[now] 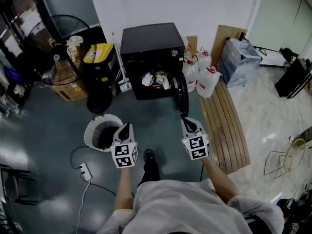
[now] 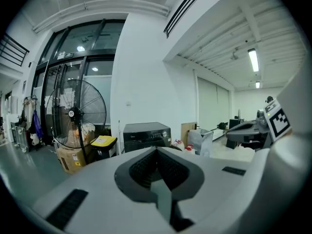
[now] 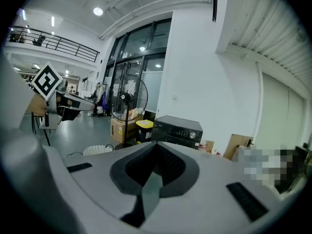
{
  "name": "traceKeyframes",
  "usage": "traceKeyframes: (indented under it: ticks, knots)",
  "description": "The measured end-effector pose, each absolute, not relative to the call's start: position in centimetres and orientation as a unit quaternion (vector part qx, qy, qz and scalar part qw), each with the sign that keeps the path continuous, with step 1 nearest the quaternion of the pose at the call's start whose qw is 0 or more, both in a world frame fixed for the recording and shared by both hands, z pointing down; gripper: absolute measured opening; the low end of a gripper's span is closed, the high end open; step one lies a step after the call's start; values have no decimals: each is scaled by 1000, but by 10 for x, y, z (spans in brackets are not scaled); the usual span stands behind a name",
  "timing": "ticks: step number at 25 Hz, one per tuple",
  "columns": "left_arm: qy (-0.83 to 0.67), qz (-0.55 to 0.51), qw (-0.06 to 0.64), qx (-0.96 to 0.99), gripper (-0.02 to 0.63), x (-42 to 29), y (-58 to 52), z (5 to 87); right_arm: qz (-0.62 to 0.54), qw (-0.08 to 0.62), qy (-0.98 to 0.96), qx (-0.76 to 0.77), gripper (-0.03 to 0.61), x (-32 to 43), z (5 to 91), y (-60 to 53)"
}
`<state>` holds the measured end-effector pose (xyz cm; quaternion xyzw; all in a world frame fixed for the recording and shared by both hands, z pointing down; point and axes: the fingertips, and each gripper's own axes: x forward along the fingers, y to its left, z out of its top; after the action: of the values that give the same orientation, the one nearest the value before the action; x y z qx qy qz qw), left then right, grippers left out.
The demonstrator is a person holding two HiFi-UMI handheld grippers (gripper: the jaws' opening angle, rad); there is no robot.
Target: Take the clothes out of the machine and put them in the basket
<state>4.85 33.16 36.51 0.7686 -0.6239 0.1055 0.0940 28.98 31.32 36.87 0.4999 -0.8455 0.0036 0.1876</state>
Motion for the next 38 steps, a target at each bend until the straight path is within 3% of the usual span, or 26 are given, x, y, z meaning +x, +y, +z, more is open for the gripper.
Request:
traceKeyframes:
  ticks: [22,38]
  knots:
    - [-553,111,92,821,18,-59,15,360,11,216,-812,542,23,166,365,40]
    - [-582,140,142,788,18,-88,-80,447,34,279,-842,460,23,136,474,-89]
